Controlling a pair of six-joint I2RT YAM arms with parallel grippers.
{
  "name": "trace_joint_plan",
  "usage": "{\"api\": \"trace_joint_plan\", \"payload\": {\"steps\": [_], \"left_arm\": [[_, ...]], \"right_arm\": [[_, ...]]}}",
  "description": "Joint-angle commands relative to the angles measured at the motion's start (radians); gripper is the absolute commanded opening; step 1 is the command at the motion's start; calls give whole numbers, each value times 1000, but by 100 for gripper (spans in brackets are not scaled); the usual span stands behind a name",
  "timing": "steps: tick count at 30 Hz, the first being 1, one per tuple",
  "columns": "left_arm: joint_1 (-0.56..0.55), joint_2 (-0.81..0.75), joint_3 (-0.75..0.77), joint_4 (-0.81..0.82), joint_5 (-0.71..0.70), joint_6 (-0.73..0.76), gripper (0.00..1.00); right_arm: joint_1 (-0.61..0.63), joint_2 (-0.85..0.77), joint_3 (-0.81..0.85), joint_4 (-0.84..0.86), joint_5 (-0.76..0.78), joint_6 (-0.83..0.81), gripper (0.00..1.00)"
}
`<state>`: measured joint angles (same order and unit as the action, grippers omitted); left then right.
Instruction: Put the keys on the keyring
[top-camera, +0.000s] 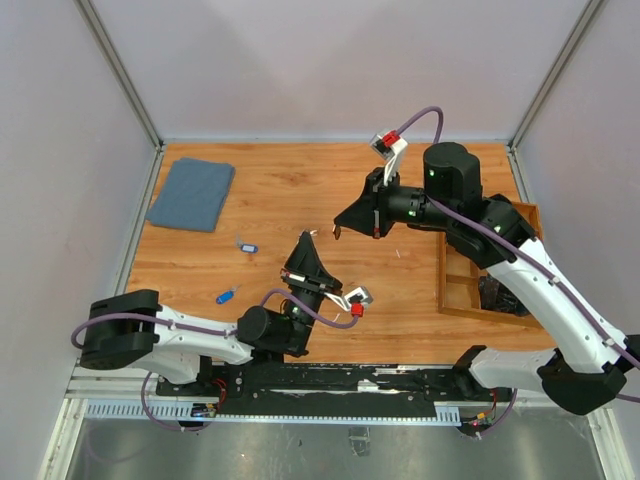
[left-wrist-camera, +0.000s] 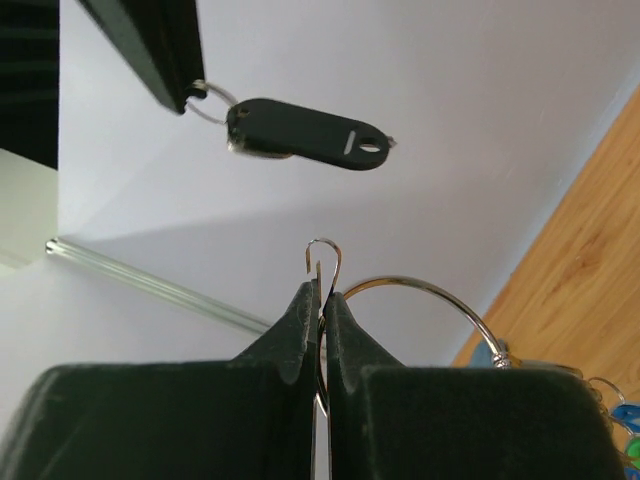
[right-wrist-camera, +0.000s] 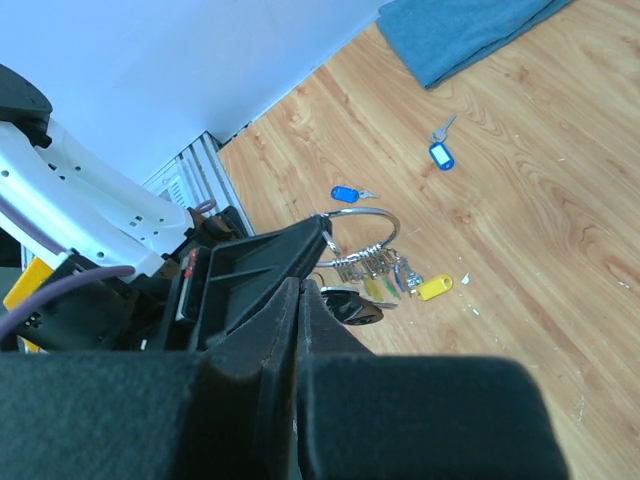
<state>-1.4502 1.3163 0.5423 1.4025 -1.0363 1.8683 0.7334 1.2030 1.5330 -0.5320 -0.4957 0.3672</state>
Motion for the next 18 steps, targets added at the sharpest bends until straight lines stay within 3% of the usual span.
{"api": "trace_joint_plan", "payload": {"steps": [1,18], "left_arm": [[-9,55,27,229,9,129,0],[-9,91,56,273,4,148,0]], "right_arm": [[24,23,46,20,6,27,1],[68,160,156,-85,-4,107,1]]}}
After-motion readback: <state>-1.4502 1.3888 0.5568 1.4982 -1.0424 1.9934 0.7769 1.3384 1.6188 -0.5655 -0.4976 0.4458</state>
